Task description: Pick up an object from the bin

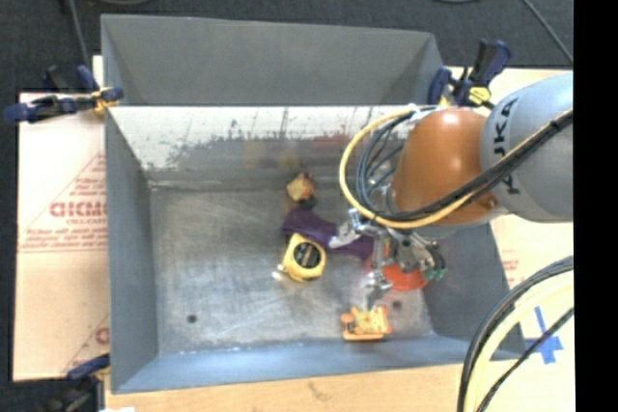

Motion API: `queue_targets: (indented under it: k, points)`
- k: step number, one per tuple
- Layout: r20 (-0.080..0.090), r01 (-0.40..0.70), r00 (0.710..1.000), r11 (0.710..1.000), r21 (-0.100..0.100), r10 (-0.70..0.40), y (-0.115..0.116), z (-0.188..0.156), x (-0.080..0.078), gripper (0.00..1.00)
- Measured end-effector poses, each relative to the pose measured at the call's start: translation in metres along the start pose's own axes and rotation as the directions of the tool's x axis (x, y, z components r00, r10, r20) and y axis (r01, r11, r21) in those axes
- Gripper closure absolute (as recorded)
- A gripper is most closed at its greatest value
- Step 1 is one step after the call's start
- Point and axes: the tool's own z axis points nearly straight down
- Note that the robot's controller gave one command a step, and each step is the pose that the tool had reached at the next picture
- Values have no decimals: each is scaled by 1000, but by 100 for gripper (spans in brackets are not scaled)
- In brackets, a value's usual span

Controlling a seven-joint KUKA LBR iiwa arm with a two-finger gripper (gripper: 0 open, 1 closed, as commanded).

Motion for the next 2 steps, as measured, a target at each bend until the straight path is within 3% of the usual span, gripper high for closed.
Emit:
queue_targets:
  k: [1, 2]
  points:
    - [-21, -76, 997, 997, -4, 76, -9, 8, -20, 0]
    - [-15, -331, 944, 944, 4, 331, -43, 27, -48, 100]
